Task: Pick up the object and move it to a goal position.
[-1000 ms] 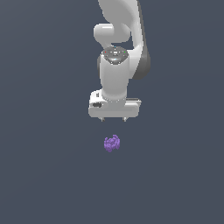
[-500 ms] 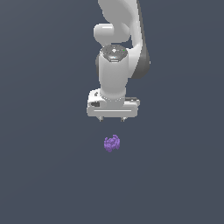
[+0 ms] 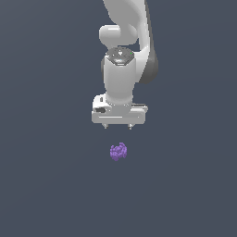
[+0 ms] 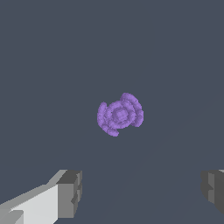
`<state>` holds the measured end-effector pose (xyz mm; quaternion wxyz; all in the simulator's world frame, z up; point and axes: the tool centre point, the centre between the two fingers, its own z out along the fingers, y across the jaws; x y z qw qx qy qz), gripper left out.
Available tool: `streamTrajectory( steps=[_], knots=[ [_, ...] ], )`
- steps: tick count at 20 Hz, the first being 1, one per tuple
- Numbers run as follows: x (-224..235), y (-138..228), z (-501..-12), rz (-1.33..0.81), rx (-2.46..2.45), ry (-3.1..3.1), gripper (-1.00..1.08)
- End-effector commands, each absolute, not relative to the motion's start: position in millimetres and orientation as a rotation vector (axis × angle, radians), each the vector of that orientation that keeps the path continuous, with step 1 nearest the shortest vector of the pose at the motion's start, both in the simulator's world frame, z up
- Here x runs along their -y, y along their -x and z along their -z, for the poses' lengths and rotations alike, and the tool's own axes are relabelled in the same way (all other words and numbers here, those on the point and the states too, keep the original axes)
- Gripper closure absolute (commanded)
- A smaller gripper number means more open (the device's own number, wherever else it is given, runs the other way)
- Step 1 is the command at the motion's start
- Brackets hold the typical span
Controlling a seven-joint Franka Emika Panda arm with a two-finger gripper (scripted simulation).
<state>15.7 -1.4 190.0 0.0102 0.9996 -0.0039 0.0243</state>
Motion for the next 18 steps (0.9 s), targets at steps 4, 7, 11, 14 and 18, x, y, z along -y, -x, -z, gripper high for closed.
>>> streamTrajectory(
  steps=[4, 7, 11, 14, 18],
  knots=[
    [1, -19, -186, -0.072, 0.107, -3.122, -0.92],
    [1, -21, -183, -0.068, 0.188, -3.122, -0.92],
    [1, -25, -177, -0.062, 0.325, -3.115, -0.92],
    [1, -28, -172, -0.056, 0.450, -3.104, -0.92],
    [1, -33, -164, -0.047, 0.624, -3.078, -0.92]
  ],
)
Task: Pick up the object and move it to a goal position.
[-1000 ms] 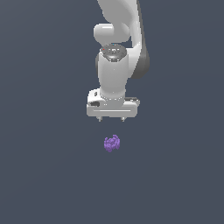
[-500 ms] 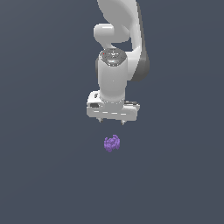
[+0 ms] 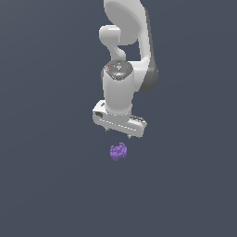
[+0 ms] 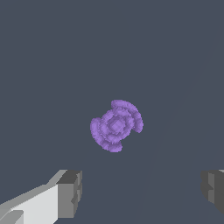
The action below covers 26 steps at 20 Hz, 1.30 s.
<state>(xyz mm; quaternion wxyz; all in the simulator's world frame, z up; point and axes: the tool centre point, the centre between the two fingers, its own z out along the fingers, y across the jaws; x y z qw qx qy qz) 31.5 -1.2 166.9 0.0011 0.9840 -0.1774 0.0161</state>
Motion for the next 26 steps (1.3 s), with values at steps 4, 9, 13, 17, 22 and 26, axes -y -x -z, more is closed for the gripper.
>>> streamTrajectory(
  steps=[4, 9, 13, 17, 22, 26],
  knots=[
    [1, -38, -156, -0.039, 0.796, -3.041, -0.92],
    [1, -44, -147, -0.029, 1.006, -2.981, -0.92],
    [0, -48, -139, -0.021, 1.170, -2.921, -0.92],
    [0, -53, -131, -0.014, 1.329, -2.852, -0.92],
    [0, -58, -122, -0.007, 1.508, -2.760, -0.92],
    [-1, -60, -116, -0.004, 1.614, -2.698, -0.92]
  ],
)
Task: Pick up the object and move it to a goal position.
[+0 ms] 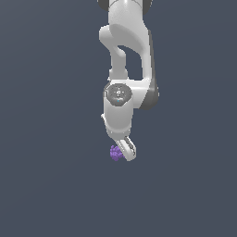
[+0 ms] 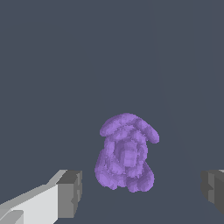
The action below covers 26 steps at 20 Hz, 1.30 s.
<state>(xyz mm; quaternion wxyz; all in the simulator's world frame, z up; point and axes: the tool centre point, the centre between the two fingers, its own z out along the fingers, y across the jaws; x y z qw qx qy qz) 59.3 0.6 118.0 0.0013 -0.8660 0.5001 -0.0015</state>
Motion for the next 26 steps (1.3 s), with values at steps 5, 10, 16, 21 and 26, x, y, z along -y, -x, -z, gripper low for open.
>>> streamTrajectory(
  steps=[5, 10, 16, 21, 26],
  knots=[
    [-1, -63, -111, 0.001, -1.700, 2.641, -0.92],
    [-1, -64, -109, 0.000, -1.741, 2.615, -0.92],
    [-1, -64, -105, 0.000, -1.739, 2.617, -0.92],
    [-1, -63, -83, 0.000, -1.743, 2.614, -0.92],
    [-1, -63, -61, 0.000, -1.745, 2.612, -0.92]
  ],
)
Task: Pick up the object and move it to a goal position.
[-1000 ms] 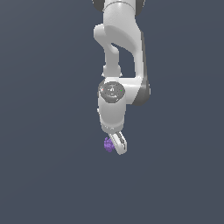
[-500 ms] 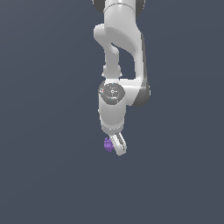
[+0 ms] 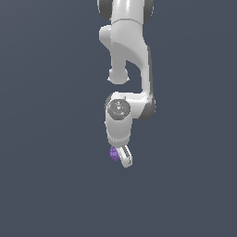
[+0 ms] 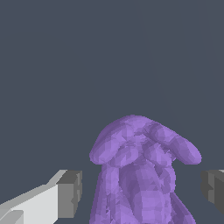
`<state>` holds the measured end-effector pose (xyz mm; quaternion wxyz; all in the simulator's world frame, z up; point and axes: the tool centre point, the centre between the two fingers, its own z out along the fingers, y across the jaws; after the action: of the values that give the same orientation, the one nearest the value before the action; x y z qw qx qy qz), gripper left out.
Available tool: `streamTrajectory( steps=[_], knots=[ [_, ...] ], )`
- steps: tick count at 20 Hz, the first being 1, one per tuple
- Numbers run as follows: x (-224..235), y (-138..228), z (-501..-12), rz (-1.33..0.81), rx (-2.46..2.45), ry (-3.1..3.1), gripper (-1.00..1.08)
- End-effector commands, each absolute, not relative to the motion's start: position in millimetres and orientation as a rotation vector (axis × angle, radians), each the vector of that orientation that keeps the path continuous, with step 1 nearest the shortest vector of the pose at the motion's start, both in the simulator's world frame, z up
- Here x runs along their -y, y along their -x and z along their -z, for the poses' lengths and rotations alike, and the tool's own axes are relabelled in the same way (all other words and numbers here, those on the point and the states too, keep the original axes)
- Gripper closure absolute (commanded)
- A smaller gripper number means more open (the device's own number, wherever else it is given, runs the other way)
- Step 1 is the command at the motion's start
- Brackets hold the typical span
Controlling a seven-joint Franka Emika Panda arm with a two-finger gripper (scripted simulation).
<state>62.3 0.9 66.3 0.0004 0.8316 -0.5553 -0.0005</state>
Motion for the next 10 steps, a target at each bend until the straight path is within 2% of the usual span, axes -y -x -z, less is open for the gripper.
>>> streamTrajectory(
  steps=[1, 5, 6, 10],
  knots=[
    [-1.1, -62.7, -59.3, 0.000, 1.745, -2.612, -0.92],
    [-1.1, -64.0, -58.6, 0.000, 1.745, -2.612, -0.92],
    [-1.1, -64.0, -58.6, 0.000, 1.745, -2.612, 1.08],
    [-1.1, -64.0, -58.6, 0.000, 1.745, -2.612, 1.08]
  ],
)
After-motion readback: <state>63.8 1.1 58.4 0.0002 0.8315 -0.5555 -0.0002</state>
